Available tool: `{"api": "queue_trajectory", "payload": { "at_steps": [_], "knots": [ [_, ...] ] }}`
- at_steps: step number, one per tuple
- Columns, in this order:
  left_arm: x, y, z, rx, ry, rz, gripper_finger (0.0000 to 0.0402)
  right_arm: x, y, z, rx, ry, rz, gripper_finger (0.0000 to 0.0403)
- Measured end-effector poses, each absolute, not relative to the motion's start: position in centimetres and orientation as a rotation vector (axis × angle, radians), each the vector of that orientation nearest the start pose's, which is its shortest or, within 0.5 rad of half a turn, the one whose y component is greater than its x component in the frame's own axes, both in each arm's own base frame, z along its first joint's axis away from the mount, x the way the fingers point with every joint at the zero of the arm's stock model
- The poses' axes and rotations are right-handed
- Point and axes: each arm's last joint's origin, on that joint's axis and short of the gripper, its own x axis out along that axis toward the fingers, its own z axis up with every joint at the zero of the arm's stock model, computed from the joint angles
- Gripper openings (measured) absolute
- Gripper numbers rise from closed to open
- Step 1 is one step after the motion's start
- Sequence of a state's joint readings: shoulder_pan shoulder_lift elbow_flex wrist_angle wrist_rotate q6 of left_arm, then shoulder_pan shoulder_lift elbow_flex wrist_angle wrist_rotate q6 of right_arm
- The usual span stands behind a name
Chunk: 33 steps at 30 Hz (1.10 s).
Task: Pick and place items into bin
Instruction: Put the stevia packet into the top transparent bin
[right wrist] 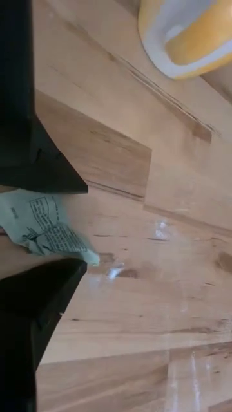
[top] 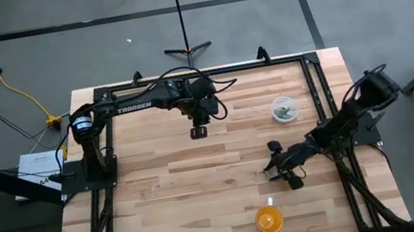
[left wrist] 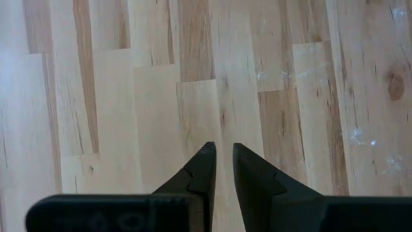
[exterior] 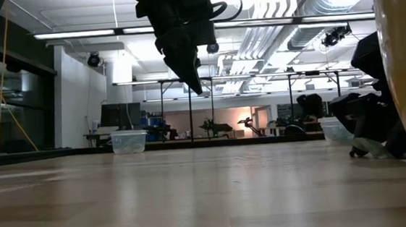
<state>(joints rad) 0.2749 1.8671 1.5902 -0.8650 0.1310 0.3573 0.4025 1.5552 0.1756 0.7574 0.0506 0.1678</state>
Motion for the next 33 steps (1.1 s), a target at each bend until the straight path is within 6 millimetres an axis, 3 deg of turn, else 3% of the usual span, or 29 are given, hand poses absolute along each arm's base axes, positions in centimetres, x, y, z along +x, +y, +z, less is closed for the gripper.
{"api": "queue_trajectory", "payload": {
  "at_steps": [15, 24, 33],
  "knots": [
    [37.6, 10.2, 25.9, 0.097, 1.123, -0.079, 0.0088, 18.6, 6.6, 8.5, 0.093, 0.669, 0.271, 0.0102],
    [37.6, 10.2, 25.9, 0.114, 1.121, -0.089, 0.0088, 18.5, 6.6, 8.5, 0.092, 0.673, 0.291, 0.002],
    [37.3, 10.1, 25.8, 0.072, 1.158, -0.07, 0.0088, 20.5, 5.5, 10.3, 0.069, 0.471, 0.144, 0.0004]
  ]
}}
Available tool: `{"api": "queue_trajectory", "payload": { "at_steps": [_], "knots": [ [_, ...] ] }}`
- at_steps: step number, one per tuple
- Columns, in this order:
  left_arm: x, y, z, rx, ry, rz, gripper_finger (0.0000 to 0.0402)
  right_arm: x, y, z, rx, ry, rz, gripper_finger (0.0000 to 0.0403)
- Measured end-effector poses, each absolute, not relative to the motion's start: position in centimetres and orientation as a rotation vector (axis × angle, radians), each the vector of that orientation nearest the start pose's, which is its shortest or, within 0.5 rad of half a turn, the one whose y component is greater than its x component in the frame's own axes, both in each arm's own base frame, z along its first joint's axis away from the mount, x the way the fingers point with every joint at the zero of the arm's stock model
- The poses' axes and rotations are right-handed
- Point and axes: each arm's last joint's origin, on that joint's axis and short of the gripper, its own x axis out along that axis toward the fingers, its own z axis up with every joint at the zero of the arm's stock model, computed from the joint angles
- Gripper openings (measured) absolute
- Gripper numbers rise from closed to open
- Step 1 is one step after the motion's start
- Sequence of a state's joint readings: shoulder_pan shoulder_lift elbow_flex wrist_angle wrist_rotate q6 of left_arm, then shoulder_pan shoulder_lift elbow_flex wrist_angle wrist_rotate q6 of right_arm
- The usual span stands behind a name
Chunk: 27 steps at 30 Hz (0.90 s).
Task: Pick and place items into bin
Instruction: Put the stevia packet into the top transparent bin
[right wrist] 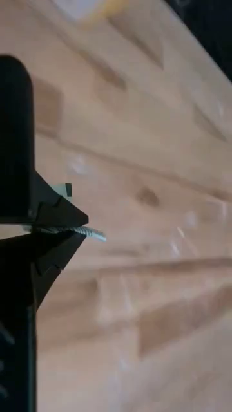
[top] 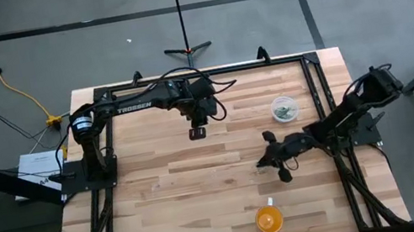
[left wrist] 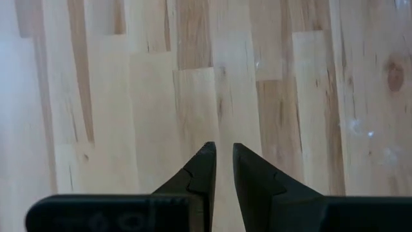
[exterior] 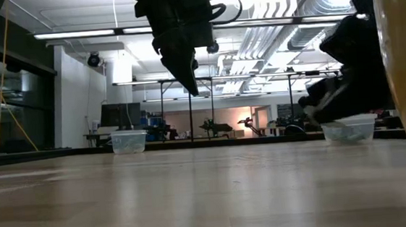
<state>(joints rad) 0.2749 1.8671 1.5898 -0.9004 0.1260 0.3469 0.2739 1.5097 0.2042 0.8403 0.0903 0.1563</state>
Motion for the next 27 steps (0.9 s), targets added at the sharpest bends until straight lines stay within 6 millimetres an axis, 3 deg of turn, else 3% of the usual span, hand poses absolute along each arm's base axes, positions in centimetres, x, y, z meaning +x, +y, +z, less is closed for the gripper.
{"api": "queue_trajectory", "payload": {
  "at_steps": [15, 27],
  "knots": [
    [38.0, 10.3, 26.1, 0.114, 1.073, -0.066, 0.0088, 24.9, 2.7, 14.1, -0.136, 0.274, -0.078, 0.0002],
    [38.5, 10.2, 26.4, 0.074, 0.994, -0.137, 0.0088, 26.8, -0.8, 16.7, -0.267, 0.18, -0.307, 0.0001]
  ]
}}
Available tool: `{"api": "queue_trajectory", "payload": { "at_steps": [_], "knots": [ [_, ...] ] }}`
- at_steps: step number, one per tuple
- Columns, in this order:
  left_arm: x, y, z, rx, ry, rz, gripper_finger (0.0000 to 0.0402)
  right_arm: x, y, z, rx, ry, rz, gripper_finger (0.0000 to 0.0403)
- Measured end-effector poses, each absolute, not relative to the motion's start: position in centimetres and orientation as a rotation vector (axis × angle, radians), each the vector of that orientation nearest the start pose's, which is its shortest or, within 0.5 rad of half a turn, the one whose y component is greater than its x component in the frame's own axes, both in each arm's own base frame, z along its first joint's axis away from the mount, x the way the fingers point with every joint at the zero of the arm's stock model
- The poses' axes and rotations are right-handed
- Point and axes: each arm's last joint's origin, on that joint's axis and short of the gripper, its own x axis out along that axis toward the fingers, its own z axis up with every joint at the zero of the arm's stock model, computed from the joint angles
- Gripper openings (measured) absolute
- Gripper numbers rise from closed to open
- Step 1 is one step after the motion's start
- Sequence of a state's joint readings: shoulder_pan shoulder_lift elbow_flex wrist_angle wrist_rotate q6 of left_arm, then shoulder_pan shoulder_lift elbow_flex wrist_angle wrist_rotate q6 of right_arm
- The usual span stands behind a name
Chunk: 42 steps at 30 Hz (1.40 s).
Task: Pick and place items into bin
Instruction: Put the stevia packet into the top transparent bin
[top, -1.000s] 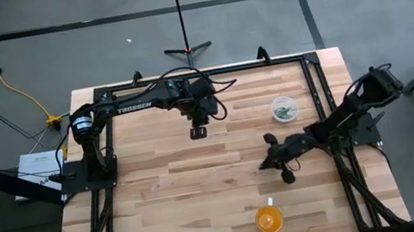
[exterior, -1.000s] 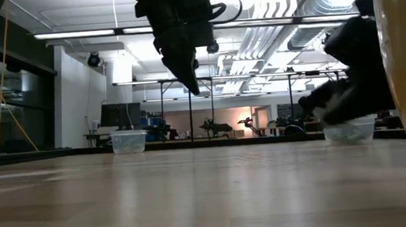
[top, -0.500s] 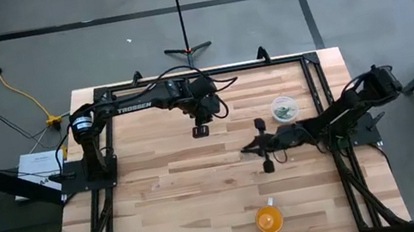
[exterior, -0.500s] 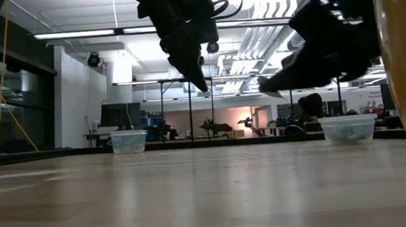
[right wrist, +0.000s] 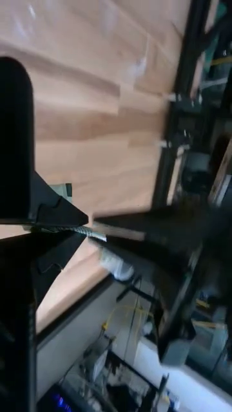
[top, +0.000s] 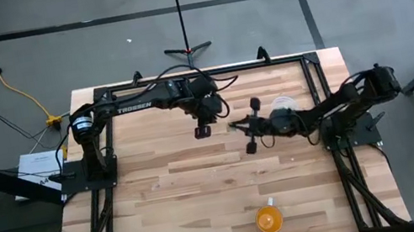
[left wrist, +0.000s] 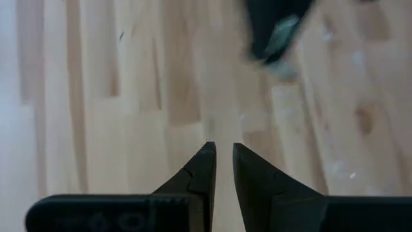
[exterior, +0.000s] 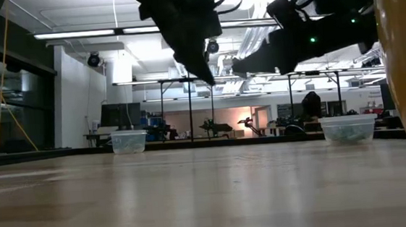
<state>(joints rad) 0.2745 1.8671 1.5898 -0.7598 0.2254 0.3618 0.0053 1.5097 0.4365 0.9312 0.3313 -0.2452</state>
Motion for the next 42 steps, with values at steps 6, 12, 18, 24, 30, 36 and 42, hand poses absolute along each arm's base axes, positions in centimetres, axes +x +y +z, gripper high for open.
{"api": "queue_trajectory", "payload": {
  "at_steps": [6, 12, 18, 24, 30, 36, 42],
  "knots": [
    [39.1, 10.2, 26.8, 0.06, 0.904, -0.165, 0.0123, 26.9, -2.2, 16.9, -0.269, 0.175, -0.337, 0.0001],
    [39.5, 10.3, 27.1, 0.017, 0.868, -0.109, 0.0232, 26.9, -2.7, 17.2, -0.289, 0.154, -0.359, 0.0],
    [39.7, 10.4, 27.3, -0.032, 0.846, -0.068, 0.0319, 26.9, -3.0, 17.8, -0.325, 0.107, -0.379, 0.0],
    [40.1, 10.6, 27.6, -0.097, 0.789, -0.02, 0.0345, 26.9, -3.1, 18.1, -0.356, 0.084, -0.385, 0.0],
    [40.2, 10.6, 27.8, -0.135, 0.775, 0.0, 0.0342, 26.9, -3.1, 18.3, -0.37, 0.062, -0.391, 0.0],
    [40.4, 10.7, 27.9, -0.134, 0.754, 0.006, 0.0287, 26.9, -3.1, 18.4, -0.382, 0.052, -0.399, 0.0],
    [40.4, 10.7, 27.9, -0.13, 0.747, 0.005, 0.0214, 26.9, -3.1, 18.5, -0.382, 0.045, -0.401, 0.0]
  ]
}}
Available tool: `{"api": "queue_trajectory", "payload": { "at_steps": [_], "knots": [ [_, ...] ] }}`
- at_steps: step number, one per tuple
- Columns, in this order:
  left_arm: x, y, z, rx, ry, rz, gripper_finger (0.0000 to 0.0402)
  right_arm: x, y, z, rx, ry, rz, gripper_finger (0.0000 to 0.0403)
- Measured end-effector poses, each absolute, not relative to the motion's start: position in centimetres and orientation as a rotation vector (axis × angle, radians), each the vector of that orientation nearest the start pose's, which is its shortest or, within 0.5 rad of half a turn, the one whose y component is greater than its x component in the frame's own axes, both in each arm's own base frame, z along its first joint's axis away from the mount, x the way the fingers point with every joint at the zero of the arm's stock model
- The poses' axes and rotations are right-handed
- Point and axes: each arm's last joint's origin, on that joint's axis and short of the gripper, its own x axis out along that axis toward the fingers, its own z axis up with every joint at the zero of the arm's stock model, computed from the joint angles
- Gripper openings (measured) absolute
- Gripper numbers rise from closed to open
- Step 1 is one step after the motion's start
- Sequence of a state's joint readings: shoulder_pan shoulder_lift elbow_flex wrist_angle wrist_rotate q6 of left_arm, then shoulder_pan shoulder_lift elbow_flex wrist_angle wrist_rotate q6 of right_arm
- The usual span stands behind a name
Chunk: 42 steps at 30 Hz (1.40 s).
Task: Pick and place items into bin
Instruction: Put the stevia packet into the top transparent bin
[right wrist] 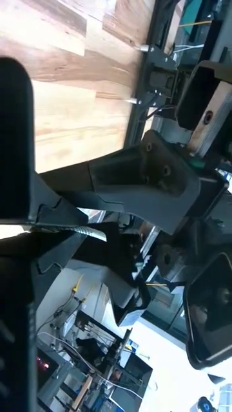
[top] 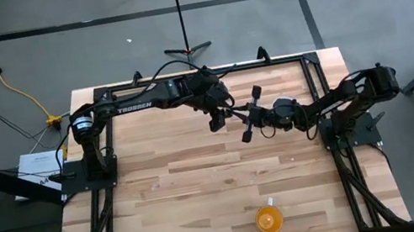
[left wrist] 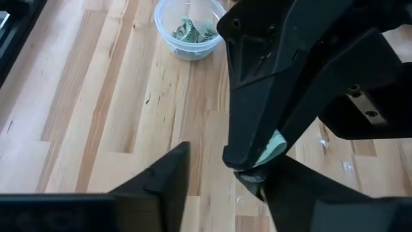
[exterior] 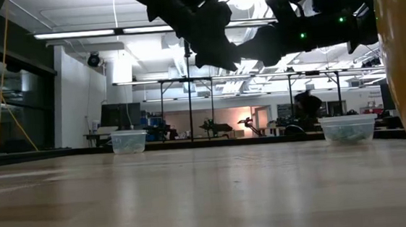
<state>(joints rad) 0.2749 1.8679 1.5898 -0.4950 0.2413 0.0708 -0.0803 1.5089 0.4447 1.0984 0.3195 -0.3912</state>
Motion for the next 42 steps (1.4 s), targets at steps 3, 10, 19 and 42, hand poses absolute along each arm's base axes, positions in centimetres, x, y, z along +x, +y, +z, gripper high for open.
{"api": "queue_trajectory", "payload": {
  "at_steps": [3, 10, 19, 42],
  "knots": [
    [40.4, 10.7, 27.9, -0.129, 0.748, 0.005, 0.0174, 26.9, -3.1, 18.5, -0.385, 0.044, -0.401, 0.0],
    [40.4, 10.6, 28.0, -0.103, 0.743, -0.012, 0.0065, 26.9, -3.0, 18.7, -0.384, 0.024, -0.385, 0.0002],
    [40.3, 10.6, 27.8, -0.086, 0.765, 0.015, 0.0039, 26.9, -2.9, 18.6, -0.44, 0.041, -0.392, 0.0071],
    [35.5, 16.8, 31.6, 0.003, 0.755, 0.345, 0.0039, 19.0, 0.0, 23.4, -0.14, 0.257, -0.009, 0.0081]
  ]
}}
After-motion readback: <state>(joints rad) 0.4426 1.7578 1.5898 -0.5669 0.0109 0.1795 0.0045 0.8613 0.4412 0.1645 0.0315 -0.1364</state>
